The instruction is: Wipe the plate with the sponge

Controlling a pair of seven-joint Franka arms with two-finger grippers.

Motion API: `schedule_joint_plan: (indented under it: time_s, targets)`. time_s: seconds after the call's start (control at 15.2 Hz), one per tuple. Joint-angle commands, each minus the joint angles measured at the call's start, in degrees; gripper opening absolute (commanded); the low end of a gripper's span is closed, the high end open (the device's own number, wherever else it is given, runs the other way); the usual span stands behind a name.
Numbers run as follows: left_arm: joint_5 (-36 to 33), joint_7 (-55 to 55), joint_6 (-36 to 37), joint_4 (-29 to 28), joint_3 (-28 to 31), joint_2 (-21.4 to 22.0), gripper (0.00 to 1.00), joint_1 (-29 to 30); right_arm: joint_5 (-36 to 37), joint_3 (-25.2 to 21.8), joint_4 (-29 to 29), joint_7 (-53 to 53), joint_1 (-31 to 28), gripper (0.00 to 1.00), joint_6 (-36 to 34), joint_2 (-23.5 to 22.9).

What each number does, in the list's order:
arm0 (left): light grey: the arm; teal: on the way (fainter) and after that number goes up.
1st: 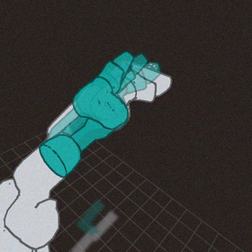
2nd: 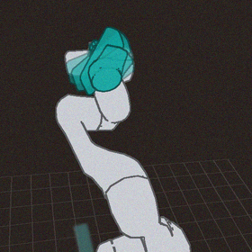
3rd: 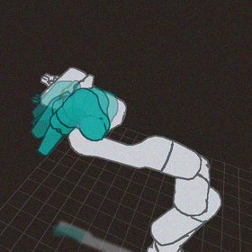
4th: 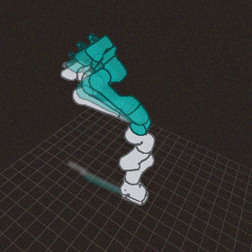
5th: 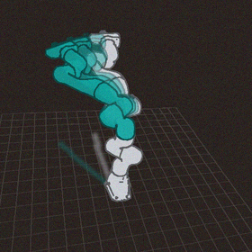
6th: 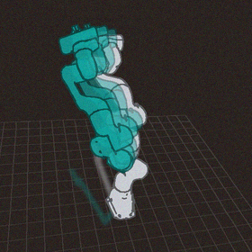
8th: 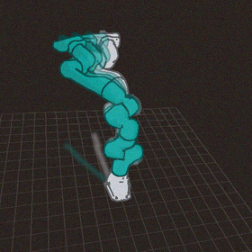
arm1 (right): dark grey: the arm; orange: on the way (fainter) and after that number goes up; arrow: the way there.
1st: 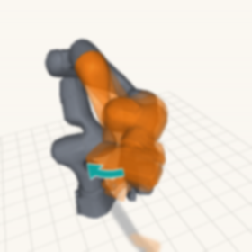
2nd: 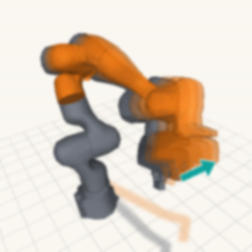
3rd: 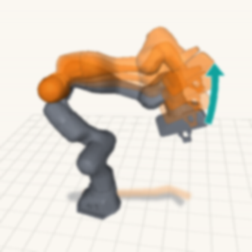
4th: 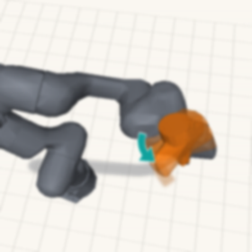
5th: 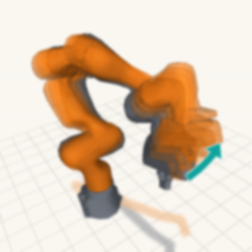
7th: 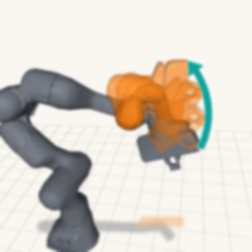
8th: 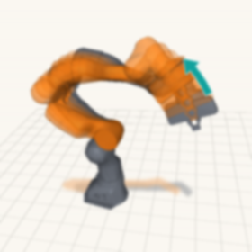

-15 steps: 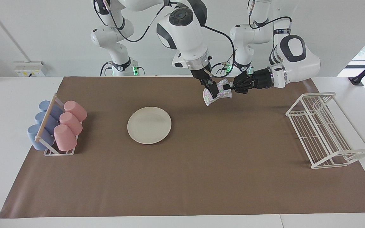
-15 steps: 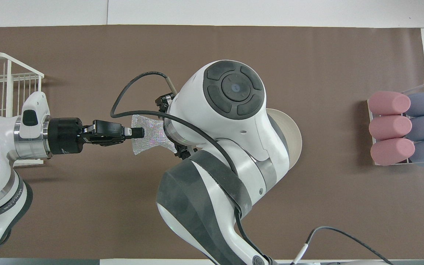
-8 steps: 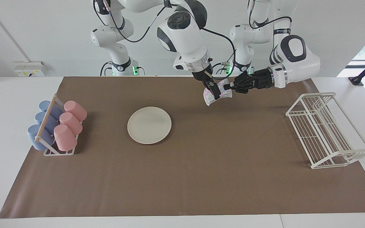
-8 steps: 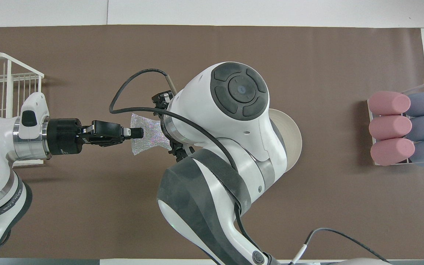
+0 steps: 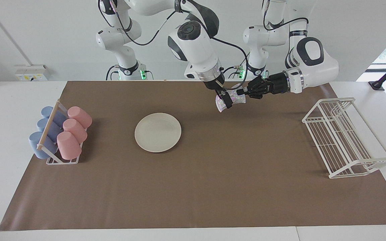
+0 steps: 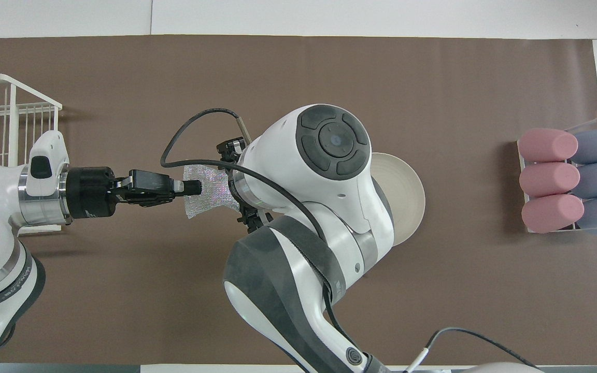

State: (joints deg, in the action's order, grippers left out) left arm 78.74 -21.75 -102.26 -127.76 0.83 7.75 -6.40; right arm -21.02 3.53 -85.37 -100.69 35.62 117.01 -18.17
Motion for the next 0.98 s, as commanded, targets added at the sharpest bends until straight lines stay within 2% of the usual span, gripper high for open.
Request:
schedule_joint_plan:
  time_s: [0.0, 0.2, 0.33, 0.39, 0.46, 0.72, 0.79, 0.85, 0.92]
  targets:
    - [1.2, -0.9, 0.0, -2.1, 0.2, 2.0, 0.0, 0.1, -0.9, 0.1, -2.1, 0.1, -0.1, 0.96, 0.8, 1.9]
    - [1.2, -0.9, 0.3, -2.1, 0.3, 2.2, 0.0, 0.2, -0.4, 0.1, -2.0, 1.1, 0.0, 0.48, 0.9, 1.9]
    - [1.2, -0.9, 0.3, -2.1, 0.3, 2.2, 0.0, 0.2, -0.6, 0.1, -2.1, 1.5, 0.0, 0.24, 0.9, 1.9]
    - [1.2, -0.9, 0.3, -2.1, 0.3, 2.2, 0.0, 0.1, -0.6, 0.1, -2.2, 1.6, 0.0, 0.09, 1.2, 1.9]
    - [1.1, -0.9, 0.4, -2.1, 0.3, 2.2, 0.0, 0.1, -0.7, 0.1, -2.2, 2.0, 0.0, 0.0, 1.3, 1.9]
    - [1.1, -0.8, 0.5, -2.1, 0.3, 2.2, 0.0, 0.1, -0.8, 0.1, -2.4, 4.0, -0.1, 0.0, 1.2, 2.0]
    - [1.1, -0.6, 0.5, -2.1, 0.3, 2.2, 0.09, 0.1, -0.8, 0.0, -2.5, 4.0, -0.1, 0.0, 1.1, 2.1]
    - [1.0, 0.7, 0.5, -2.1, 0.3, 2.4, 0.44, 0.1, -0.8, 0.0, -2.6, 4.0, -0.1, 0.0, 0.8, 2.1]
    - [0.9, 3.6, 0.7, -2.1, 0.4, 2.7, 0.96, 0.0, -0.4, 0.0, -2.9, 4.0, -0.2, 0.0, 0.6, 2.2]
